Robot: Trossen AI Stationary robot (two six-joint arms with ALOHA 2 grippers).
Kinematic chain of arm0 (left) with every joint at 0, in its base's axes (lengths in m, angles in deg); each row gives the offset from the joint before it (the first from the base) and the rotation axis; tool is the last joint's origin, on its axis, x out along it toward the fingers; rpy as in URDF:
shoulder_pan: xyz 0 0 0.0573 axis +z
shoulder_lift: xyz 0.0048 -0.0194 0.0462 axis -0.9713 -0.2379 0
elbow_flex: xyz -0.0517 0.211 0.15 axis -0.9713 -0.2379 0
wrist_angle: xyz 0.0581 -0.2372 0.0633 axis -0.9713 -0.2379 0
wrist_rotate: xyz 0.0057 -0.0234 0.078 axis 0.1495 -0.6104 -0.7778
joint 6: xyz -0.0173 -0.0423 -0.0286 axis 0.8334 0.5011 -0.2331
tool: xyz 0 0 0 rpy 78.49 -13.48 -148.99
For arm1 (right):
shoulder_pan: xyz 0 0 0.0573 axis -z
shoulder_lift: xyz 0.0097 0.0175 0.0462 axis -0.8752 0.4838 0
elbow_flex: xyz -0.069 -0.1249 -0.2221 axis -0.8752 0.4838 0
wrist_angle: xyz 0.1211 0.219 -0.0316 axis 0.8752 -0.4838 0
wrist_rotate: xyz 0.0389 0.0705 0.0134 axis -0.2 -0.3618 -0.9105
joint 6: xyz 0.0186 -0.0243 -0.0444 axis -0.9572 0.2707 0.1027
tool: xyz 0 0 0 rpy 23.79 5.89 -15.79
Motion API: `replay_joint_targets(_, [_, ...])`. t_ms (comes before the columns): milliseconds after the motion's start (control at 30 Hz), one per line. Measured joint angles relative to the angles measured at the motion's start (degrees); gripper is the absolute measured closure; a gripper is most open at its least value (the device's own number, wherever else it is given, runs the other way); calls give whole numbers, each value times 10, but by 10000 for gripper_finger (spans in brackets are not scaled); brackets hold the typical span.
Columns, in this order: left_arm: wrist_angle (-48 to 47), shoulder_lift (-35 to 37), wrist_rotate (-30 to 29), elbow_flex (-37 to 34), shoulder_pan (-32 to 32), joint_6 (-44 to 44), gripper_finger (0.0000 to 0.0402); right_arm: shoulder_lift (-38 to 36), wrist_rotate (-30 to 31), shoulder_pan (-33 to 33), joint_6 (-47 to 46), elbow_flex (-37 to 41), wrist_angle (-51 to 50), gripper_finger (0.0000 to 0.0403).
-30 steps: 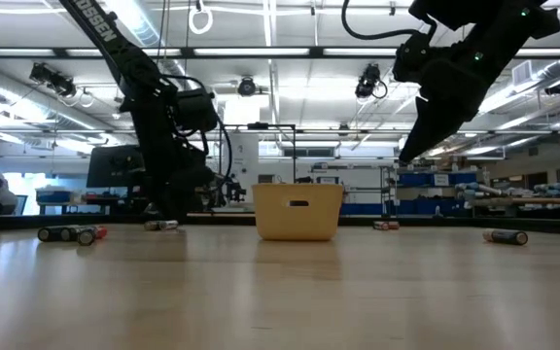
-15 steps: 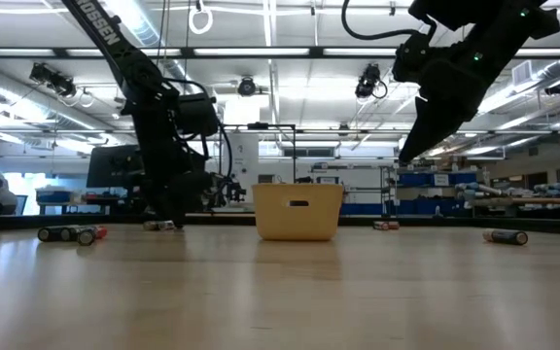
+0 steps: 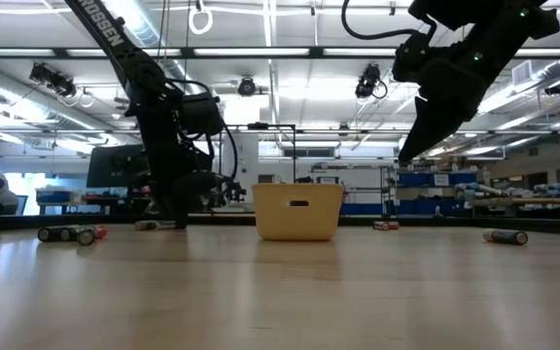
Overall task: Sort batteries
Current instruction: Put the silver battery into the yellow bin
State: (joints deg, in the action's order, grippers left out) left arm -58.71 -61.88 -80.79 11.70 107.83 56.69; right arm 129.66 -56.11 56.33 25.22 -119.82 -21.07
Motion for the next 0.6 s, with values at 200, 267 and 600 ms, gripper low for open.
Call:
replay_joint_targets(200, [6, -4, -10, 26, -16, -31, 375, 0, 0, 0, 2, 0, -1, 382])
replay_joint_targets(267, [-2, -6, -13, 31, -24, -42, 384, 0, 0, 0, 2, 0, -1, 377])
replay_joint_targets(600, [7, -4, -11, 76, -56, -45, 394, 0, 0, 0, 4, 0, -6, 391])
